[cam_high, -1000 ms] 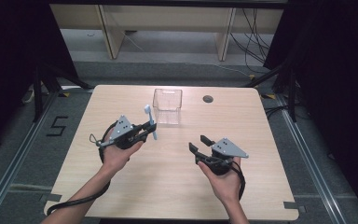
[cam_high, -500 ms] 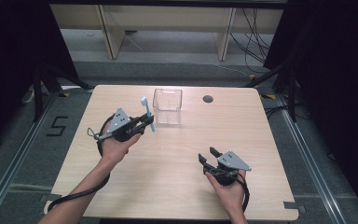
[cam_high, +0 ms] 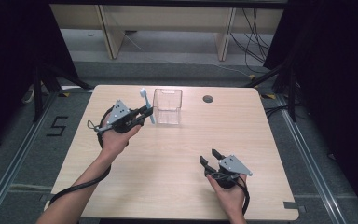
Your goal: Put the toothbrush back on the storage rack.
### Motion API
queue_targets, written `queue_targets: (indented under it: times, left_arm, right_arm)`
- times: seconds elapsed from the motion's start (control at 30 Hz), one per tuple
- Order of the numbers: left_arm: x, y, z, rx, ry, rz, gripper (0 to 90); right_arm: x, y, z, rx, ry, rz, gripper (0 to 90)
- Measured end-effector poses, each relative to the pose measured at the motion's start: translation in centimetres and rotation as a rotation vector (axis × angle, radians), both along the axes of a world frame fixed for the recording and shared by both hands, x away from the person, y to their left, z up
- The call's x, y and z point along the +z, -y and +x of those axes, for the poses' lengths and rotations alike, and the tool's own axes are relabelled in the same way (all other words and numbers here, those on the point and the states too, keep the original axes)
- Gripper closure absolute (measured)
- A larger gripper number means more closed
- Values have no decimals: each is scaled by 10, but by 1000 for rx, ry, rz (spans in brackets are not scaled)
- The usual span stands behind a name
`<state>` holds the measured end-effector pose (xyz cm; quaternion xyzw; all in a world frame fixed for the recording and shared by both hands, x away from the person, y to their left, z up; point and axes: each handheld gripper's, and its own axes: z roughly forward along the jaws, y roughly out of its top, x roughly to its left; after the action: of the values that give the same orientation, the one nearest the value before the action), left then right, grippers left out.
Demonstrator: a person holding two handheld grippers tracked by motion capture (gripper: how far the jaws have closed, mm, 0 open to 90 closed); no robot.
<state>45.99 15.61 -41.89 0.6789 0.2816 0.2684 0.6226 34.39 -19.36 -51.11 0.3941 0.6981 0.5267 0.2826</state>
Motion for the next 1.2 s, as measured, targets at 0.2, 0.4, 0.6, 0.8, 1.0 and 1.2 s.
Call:
queue_targets:
  times: [0.2, 0.4, 0.6, 0.8, 1.0, 1.2]
  left_arm:
    - [5, 2, 11, 1, 4, -4, 782]
    - [8, 2, 20, 14, 14, 2, 783]
    - [13, 3, 28, 23, 24, 4, 782]
    - [16, 6, 38, 24, 30, -1, 782]
    - [15, 6, 46, 40, 25, 8, 782]
    - [16, 8, 54, 45, 30, 14, 782]
  right_arm:
    - [1, 1, -1, -2, -4, -4, 447]
    - [1, 0, -1, -16, -7, 7, 448]
    - [1, 0, 0, 0, -2, 24, 448]
    - [1, 0, 0, -6, 5, 21, 447]
    - [1, 0, 0, -1, -7, 38, 448]
    - [1, -1, 0, 2, -1, 39, 447]
